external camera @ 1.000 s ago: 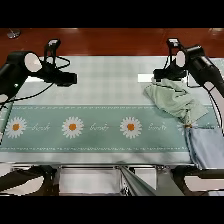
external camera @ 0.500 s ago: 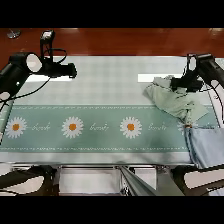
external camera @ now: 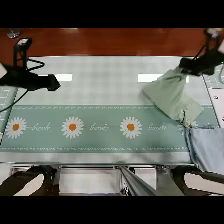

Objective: Fold the shirts.

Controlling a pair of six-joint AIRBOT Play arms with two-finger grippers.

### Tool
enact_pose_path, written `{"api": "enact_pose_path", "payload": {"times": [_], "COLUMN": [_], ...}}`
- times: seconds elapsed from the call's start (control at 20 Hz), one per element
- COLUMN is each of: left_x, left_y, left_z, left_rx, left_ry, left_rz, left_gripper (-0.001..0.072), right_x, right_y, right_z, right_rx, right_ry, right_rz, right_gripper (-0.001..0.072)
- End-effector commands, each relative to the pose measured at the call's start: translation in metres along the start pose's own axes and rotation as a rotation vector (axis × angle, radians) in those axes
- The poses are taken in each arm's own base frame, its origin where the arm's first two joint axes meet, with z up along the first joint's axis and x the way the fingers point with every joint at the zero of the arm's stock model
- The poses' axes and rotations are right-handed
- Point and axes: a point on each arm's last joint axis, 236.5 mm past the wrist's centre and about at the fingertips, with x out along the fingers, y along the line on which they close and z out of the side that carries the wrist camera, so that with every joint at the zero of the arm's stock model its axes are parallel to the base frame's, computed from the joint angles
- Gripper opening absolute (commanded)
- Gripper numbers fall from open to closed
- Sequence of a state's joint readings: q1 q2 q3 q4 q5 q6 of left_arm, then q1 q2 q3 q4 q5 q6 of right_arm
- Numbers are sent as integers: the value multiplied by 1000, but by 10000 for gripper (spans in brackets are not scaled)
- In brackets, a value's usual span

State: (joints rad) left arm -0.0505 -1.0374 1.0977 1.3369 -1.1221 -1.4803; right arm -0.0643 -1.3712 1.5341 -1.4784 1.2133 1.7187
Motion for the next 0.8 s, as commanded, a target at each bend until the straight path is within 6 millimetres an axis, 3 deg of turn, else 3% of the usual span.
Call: {"api": "enact_pose_path", "payload": {"times": [0.0,0.2,0.35,0.4,0.5,0.6,0.65,0.75], "left_x": [-41,-43,-39,-38,-38,-39,-40,-41], "left_y": [-47,-57,-58,-60,-63,-62,-61,-60], "left_z": [-35,-92,-102,-100,-92,-84,-80,-71], "left_rx": [2,12,-13,-21,-36,-41,-43,-26], "left_ry": [-134,-127,-115,-122,-150,-180,-200,-241], "left_rz": [-155,-182,-195,-206,-220,-218,-215,-208], "left_gripper": [701,701,701,701,701,701,701,700], "right_x": [-145,-282,-352,-365,-375,-361,-341,-281], "right_y": [49,90,144,158,183,208,217,233], "right_z": [58,73,61,55,40,18,6,-28], "right_rx": [-71,-180,-310,-342,-402,-465,-497,-537], "right_ry": [-406,-694,-815,-838,-838,-753,-671,-444], "right_rz": [181,300,422,457,508,553,552,540], "right_gripper": [33,33,32,33,33,33,33,33]}}
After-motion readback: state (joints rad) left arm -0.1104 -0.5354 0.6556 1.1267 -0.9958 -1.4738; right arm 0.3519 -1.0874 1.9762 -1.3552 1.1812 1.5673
